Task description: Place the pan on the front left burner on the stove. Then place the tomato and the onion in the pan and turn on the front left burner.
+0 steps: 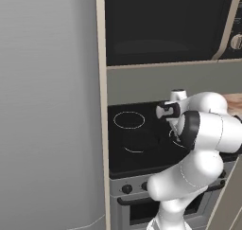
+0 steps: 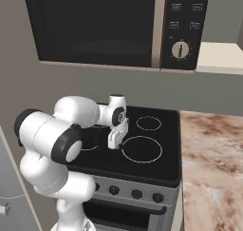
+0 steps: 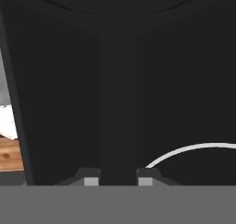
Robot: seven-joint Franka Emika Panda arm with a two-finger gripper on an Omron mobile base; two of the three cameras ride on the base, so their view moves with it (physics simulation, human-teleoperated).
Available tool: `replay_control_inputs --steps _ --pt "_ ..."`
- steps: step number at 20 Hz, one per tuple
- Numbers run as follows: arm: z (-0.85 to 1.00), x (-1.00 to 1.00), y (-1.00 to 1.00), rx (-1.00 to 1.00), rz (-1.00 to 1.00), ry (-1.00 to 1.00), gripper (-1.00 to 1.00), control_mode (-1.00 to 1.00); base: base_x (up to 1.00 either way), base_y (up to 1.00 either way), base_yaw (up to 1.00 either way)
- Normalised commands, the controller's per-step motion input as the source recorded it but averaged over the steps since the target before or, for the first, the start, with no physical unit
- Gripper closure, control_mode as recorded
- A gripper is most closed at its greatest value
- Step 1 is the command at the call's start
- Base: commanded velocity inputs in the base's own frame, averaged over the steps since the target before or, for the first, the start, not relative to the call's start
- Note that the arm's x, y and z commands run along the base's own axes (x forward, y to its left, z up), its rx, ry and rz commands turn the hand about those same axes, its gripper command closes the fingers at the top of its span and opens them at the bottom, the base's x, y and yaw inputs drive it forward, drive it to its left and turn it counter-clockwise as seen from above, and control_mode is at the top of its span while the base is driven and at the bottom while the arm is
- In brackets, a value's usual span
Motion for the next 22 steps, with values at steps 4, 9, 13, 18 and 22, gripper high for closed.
replay_control_inputs --steps 4,9,13,18,22 --pt "-0.02 0.0 0.0 -0.03 0.0 -0.11 1.0 -1.0 0.0 0.0 0.0" --pt "0.0 0.02 0.0 -0.06 0.0 -0.13 1.0 -1.0 0.0 0.0 0.0" --pt "-0.06 0.06 0.0 -0.07 0.0 -0.08 1.0 -1.0 0.0 0.0 0.0" --pt "-0.1 0.2 0.0 -0.06 0.0 -0.01 1.0 -1.0 0.0 0.0 0.0" --pt "-0.12 0.26 0.0 -0.04 0.0 0.0 1.0 -1.0 0.0 0.0 0.0"
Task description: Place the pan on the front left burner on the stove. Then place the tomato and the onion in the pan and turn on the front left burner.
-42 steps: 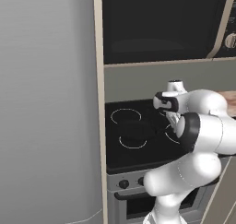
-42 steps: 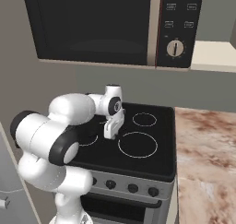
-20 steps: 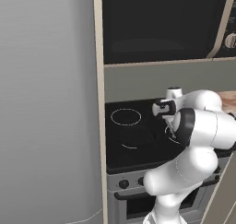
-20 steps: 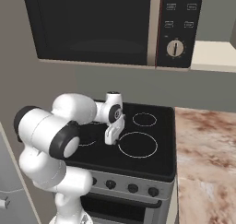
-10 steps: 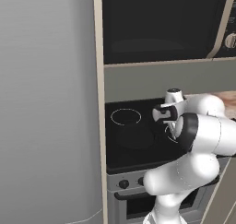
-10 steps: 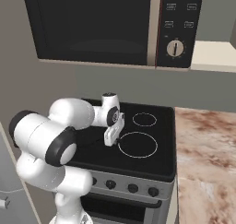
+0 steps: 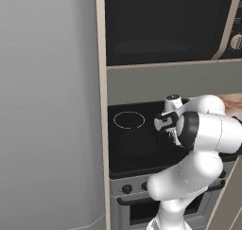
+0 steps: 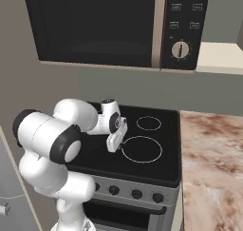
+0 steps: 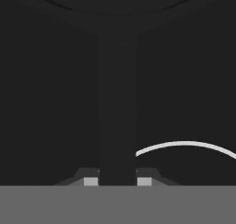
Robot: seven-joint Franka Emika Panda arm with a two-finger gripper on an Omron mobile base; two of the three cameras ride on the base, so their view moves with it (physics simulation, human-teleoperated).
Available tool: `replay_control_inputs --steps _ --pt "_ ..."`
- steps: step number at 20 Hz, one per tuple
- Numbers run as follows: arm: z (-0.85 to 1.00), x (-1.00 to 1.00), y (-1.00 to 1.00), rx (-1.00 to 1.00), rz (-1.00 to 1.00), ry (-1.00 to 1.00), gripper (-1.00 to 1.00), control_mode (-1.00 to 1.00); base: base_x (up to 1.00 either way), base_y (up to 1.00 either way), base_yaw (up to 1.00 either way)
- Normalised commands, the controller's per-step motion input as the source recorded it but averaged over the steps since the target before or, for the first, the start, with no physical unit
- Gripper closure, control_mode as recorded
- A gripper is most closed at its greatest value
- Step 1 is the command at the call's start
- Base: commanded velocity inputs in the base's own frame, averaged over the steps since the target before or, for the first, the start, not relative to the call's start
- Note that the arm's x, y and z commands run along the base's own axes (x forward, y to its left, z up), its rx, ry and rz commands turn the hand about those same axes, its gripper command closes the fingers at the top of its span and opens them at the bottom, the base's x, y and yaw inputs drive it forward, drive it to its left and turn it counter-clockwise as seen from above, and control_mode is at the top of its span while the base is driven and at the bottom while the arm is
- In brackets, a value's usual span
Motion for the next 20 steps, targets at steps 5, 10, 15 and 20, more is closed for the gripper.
replay_control_inputs --steps 5,10,15,20 --pt "-0.1 0.32 0.0 -0.02 0.0 0.0 1.0 -1.0 0.0 0.0 0.0" --pt "-0.14 0.27 0.0 -0.02 0.0 0.0 1.0 -1.0 0.0 0.0 0.0" --pt "-0.09 0.21 0.0 -0.03 0.0 0.0 1.0 -1.0 0.0 0.0 0.0" --pt "-0.08 0.08 0.0 -0.02 0.0 0.0 1.0 -1.0 0.0 0.0 0.0"
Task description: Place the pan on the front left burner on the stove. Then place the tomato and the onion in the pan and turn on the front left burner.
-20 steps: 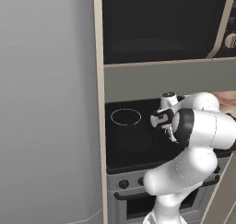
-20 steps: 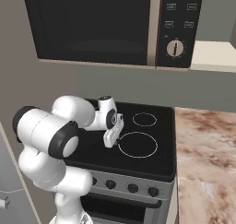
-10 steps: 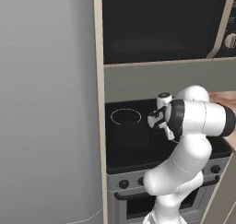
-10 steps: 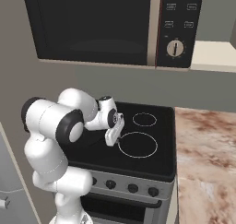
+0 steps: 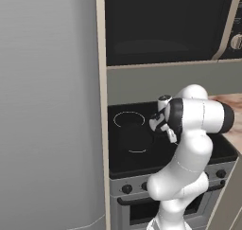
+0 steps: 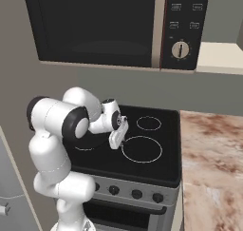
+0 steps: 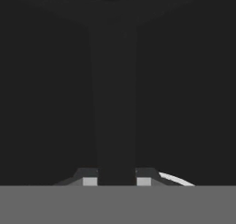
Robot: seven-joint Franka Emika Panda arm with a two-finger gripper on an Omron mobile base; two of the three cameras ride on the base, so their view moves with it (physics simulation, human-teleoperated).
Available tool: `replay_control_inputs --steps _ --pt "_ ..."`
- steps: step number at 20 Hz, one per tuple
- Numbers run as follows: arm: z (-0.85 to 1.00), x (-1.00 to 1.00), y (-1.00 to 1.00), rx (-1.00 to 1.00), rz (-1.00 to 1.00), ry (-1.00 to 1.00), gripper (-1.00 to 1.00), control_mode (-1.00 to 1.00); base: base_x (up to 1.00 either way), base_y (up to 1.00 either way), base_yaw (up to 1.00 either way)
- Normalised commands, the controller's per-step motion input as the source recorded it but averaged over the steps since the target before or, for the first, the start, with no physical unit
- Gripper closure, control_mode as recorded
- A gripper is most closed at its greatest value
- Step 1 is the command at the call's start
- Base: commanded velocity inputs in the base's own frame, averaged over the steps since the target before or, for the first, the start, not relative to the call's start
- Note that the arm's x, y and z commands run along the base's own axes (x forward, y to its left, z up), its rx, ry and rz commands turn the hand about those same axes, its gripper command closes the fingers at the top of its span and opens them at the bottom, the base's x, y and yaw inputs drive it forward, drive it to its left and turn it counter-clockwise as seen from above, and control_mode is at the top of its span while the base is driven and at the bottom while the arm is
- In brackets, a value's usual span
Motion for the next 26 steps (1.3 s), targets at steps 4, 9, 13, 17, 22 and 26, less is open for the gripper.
replay_control_inputs --steps 4,9,13,17,22,26 --pt "-0.06 0.0 0.0 -0.01 0.0 0.0 -1.0 -1.0 0.0 0.0 0.0" --pt "0.0 0.0 0.0 0.0 0.0 0.0 -1.0 -1.0 0.0 0.0 0.0" --pt "0.0 0.0 0.0 0.0 0.0 0.0 -1.0 -1.0 0.0 0.0 0.0" --pt "0.0 0.0 0.0 0.0 0.0 0.0 -1.0 -1.0 0.0 0.0 0.0" --pt "0.04 -0.02 0.0 0.0 0.0 0.0 -1.0 -1.0 0.0 0.0 0.0" --pt "0.32 -0.12 0.0 0.0 0.0 0.0 -1.0 -1.0 0.0 0.0 0.0"
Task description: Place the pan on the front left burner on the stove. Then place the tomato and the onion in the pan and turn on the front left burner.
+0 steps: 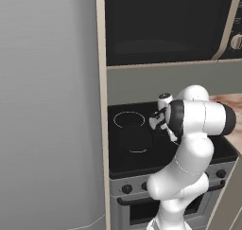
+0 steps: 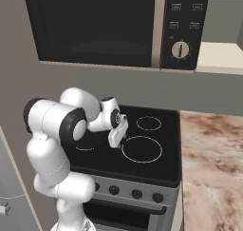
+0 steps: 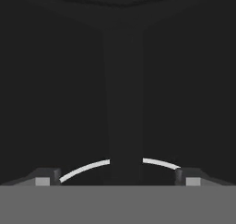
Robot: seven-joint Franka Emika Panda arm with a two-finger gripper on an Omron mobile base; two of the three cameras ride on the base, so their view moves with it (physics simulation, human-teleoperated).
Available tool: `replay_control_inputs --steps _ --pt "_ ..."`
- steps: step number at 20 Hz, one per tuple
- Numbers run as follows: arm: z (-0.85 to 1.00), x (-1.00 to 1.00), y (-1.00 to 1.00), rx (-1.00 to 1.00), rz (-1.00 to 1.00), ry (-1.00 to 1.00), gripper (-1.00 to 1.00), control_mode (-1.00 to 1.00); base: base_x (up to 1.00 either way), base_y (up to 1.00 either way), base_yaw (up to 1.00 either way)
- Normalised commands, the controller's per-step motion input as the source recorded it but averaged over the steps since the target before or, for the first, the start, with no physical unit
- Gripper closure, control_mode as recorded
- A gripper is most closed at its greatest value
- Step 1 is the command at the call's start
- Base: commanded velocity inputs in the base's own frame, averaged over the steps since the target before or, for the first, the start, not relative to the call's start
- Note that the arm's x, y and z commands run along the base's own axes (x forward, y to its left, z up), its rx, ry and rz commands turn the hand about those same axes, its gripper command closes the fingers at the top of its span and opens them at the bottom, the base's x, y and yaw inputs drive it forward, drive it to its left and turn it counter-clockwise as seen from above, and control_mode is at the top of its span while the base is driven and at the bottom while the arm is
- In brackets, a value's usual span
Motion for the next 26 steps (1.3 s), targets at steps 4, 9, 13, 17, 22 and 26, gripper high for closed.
replay_control_inputs --steps 4,9,13,17,22,26 --pt "0.43 -0.12 0.0 0.02 0.0 0.0 -1.0 -1.0 0.0 0.0 0.0" --pt "0.45 -0.09 0.0 0.02 0.0 0.0 -1.0 -1.0 0.0 0.0 0.0" --pt "0.44 -0.14 0.0 0.05 -0.01 0.0 -1.0 -1.0 0.0 0.0 0.0" --pt "0.38 -0.33 0.0 0.1 -0.07 0.0 -1.0 -1.0 0.0 0.0 0.0" --pt "0.34 -0.62 0.0 0.08 -0.14 0.0 -1.0 -1.0 0.0 0.0 0.0" --pt "0.41 -0.62 0.0 0.06 -0.19 0.01 -1.0 -1.0 0.0 0.0 0.0"
